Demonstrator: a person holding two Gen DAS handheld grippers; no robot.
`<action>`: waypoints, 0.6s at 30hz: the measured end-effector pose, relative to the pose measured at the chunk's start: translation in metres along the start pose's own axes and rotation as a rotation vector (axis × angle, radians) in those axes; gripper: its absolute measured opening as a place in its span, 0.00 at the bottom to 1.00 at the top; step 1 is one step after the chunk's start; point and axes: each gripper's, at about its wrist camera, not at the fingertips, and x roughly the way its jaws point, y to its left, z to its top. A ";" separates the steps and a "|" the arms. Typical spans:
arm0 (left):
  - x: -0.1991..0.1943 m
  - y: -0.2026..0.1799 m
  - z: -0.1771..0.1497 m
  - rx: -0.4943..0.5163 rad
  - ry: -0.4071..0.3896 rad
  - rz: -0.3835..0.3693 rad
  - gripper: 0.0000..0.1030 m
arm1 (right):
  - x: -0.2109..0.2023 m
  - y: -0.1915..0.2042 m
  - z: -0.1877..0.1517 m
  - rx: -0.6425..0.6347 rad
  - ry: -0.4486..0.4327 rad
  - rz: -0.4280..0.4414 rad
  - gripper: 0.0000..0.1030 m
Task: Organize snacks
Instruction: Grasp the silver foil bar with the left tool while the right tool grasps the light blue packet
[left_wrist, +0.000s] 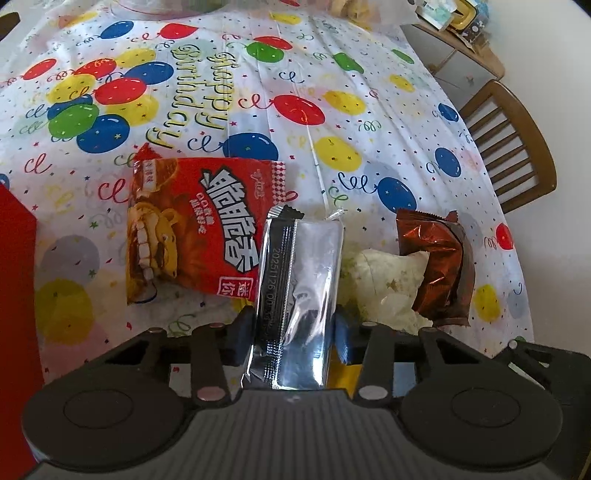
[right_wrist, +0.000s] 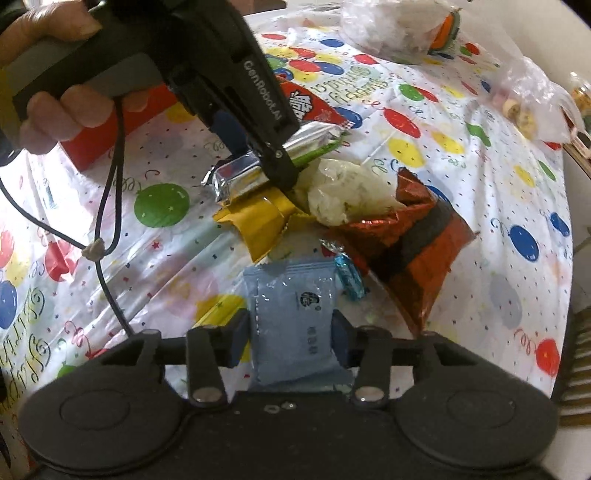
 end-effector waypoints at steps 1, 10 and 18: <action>-0.001 0.001 -0.001 -0.005 -0.002 0.000 0.41 | -0.002 0.001 -0.002 0.020 -0.004 -0.007 0.42; -0.018 0.008 -0.023 -0.026 -0.022 0.005 0.41 | -0.022 0.013 -0.017 0.211 -0.039 -0.031 0.33; -0.043 0.015 -0.045 -0.024 -0.049 0.011 0.40 | -0.044 0.022 -0.026 0.347 -0.087 -0.042 0.13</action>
